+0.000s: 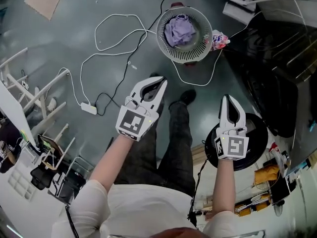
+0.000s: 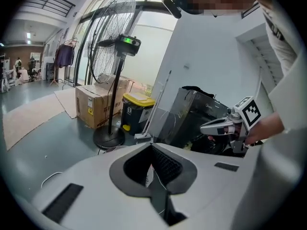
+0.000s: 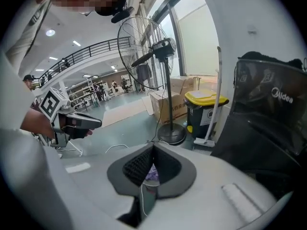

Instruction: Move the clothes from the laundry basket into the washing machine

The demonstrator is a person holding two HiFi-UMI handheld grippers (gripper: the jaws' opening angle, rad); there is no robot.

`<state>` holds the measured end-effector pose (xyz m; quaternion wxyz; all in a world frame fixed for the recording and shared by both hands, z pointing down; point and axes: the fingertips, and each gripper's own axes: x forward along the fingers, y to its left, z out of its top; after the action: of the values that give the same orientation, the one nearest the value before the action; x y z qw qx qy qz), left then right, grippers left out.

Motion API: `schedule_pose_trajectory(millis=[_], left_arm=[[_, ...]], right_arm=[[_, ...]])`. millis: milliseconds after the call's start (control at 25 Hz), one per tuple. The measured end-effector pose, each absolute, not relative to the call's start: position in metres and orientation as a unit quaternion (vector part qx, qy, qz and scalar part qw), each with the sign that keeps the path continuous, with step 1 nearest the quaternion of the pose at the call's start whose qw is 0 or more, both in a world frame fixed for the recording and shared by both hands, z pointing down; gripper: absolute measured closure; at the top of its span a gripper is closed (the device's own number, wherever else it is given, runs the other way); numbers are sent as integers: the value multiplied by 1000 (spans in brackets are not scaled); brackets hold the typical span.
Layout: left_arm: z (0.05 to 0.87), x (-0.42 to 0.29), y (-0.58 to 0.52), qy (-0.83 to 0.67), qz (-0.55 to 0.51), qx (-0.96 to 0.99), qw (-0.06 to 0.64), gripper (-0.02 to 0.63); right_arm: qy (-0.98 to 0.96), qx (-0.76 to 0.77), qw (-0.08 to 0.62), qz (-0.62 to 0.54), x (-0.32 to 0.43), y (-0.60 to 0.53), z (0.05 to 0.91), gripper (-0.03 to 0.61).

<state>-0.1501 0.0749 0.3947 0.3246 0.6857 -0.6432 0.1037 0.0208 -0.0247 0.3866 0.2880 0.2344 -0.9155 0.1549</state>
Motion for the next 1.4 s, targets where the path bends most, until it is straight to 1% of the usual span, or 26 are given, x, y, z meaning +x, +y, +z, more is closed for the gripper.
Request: schedule_pose_trajectory(millis=[240, 840, 1040, 1400], left_arm=[[436, -154, 69, -647, 105, 684, 321, 607], [540, -159, 56, -637, 124, 695, 308, 607], [576, -173, 54, -635, 134, 693, 314, 607], [609, -199, 27, -638, 89, 704, 300, 607]], right_arm=[[-919, 227, 284, 155, 6, -34, 434, 568], [-941, 163, 282, 95, -41, -58, 532, 568], [-945, 147, 280, 82, -53, -60, 562, 568], [-952, 133, 272, 51, -67, -85, 611, 568]])
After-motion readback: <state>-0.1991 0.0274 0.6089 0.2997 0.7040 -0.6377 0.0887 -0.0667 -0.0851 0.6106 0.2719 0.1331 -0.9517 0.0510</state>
